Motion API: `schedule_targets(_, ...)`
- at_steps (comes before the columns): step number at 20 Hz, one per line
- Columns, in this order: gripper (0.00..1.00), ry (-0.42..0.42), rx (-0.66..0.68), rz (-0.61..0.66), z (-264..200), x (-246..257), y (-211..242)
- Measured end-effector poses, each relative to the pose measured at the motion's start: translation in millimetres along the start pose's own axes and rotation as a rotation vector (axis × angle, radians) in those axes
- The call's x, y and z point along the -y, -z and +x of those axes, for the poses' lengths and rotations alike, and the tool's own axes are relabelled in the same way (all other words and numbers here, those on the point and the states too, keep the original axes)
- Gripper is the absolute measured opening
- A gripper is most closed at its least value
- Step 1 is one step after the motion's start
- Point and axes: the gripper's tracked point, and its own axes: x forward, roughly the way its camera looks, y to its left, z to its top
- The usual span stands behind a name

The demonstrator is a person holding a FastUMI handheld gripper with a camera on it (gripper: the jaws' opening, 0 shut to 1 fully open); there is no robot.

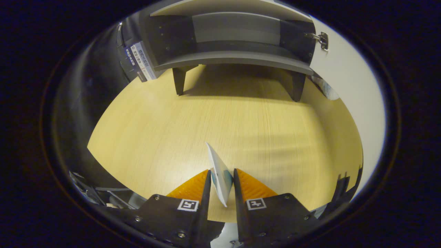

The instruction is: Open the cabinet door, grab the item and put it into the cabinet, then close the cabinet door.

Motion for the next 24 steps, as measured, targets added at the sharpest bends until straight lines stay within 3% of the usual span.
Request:
schedule_targets(1, 0.37, 0.01, 0.018, 0.004, 0.6, 2.2, -6.0)
schedule_targets(2, 0.28, 0.014, 0.005, -0.007, 0.9, 0.4, -2.2)
schedule_targets(4, 0.28, 0.042, 0.017, -0.017, 0.3, 4.2, -6.0)
schedule_targets(6, 0.16, 0.048, 0.006, -0.009, -0.7, 3.7, -2.0)
schedule_targets(11, 0.15, 0.048, 0.042, 0.001, -20.4, 5.5, -22.3)
schedule_targets(24, 0.15, 0.074, 0.353, 0.054, -186.1, 18.5, -212.6)
